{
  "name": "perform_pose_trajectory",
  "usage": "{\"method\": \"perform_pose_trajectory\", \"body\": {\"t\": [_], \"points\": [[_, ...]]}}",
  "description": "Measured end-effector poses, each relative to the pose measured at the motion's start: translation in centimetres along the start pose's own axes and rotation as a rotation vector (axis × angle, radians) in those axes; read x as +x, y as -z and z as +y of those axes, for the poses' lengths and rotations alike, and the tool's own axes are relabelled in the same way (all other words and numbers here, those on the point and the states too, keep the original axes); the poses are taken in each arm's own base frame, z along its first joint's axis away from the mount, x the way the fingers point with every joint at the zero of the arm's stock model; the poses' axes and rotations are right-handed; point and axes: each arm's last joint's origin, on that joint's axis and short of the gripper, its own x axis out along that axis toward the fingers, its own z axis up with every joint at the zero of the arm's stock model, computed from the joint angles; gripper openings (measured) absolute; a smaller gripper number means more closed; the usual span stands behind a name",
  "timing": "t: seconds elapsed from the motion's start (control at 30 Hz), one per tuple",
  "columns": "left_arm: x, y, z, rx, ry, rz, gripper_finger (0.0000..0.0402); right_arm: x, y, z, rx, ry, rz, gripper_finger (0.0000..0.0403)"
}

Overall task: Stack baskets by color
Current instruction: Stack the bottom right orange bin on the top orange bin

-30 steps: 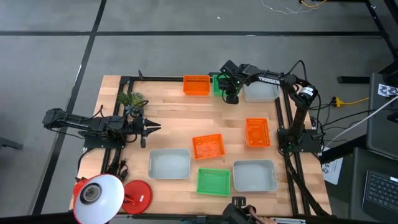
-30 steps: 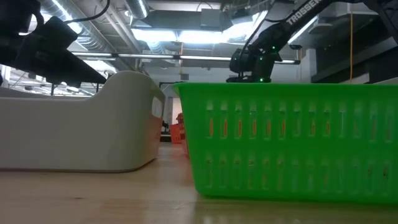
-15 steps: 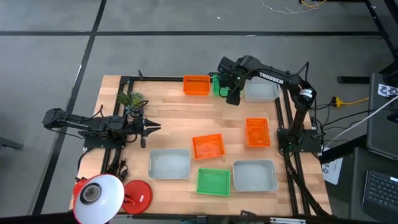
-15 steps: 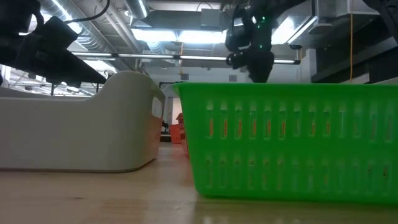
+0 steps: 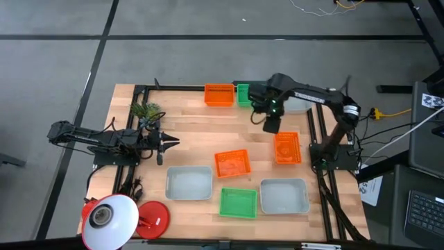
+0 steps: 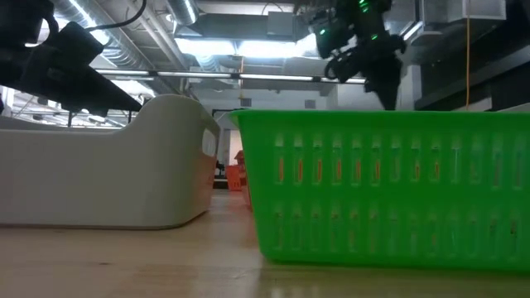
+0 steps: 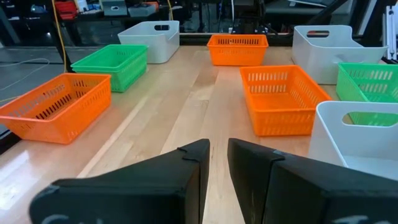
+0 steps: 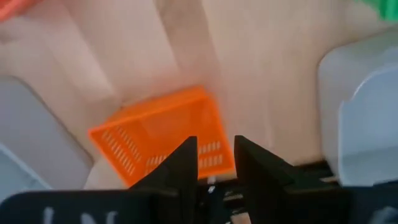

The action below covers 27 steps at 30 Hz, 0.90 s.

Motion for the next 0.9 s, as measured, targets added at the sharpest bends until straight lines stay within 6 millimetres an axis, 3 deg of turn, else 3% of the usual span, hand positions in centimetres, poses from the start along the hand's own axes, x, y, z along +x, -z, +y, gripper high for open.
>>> {"method": "perform_pose_trajectory", "body": {"t": [0.23, 0.47, 0.67, 0.8, 0.9], "points": [[0.0, 0.0, 0.0, 0.0, 0.0, 0.0, 0.0051, -0.4, 6.8, 3.2, 0.047, 0.011, -0.083, 0.0105], [0.0, 0.0, 0.0, 0.0, 0.0, -0.001, 0.0051, 1.5, 12.5, 5.9, 0.159, -0.04, -0.271, 0.0105], [0.0, 0.0, 0.0, 0.0, 0.0, -0.001, 0.0051, 3.8, 14.6, 7.7, 0.097, -0.122, -0.406, 0.0105], [0.0, 0.0, 0.0, 0.0, 0.0, -0.001, 0.0051, 5.3, 14.2, 9.0, -0.021, -0.238, -0.488, 0.0105], [0.0, 0.0, 0.0, 0.0, 0.0, -0.001, 0.0051, 6.4, 13.4, 9.6, -0.011, -0.258, -0.539, 0.0105]]}}
